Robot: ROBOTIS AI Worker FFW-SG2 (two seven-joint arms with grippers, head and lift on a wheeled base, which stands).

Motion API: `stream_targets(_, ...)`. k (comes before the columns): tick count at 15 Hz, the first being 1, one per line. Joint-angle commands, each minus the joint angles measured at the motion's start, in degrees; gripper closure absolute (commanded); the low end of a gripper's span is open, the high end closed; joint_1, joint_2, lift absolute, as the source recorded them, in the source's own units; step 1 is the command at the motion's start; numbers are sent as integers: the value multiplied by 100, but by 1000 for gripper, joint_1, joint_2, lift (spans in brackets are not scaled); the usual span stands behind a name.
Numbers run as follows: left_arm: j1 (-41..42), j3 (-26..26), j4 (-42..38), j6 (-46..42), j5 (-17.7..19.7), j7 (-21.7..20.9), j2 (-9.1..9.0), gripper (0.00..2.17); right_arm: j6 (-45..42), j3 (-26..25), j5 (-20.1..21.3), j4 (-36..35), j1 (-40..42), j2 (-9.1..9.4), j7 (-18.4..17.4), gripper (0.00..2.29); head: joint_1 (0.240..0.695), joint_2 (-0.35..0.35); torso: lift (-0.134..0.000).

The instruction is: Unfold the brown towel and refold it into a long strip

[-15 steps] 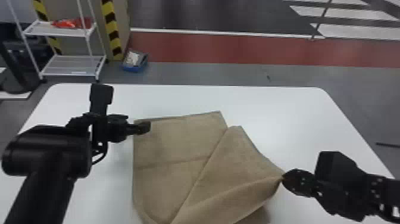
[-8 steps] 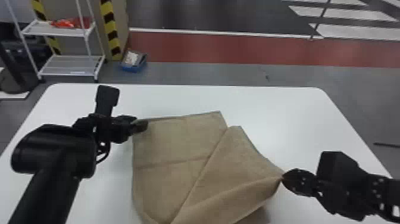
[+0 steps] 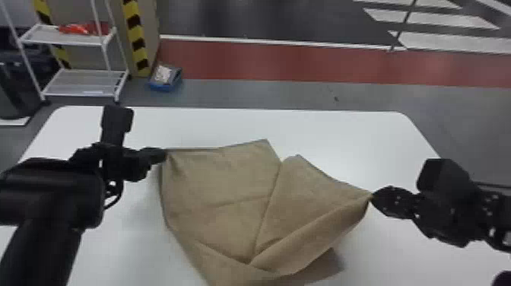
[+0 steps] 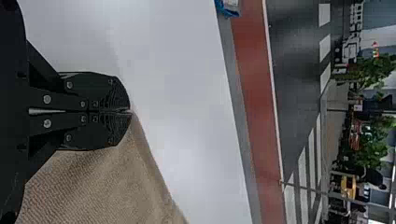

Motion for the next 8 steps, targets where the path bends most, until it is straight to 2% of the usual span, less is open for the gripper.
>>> stream_targets(1,67,454,-407,395,78,58,9,2145,108,-214,20,398,-582,-7,-8,1396,695,-117,-123)
stream_targets(3,234,657,-855,1028,78,269,17,2142,196,-363,91,618,-916,-33,-8,1396,695,-106,-123)
stream_targets(8,1491,1562,-2164,1151,253,594,26,2145,90,-1013,3,882,-899,-68,9,1396,695,-75,-123)
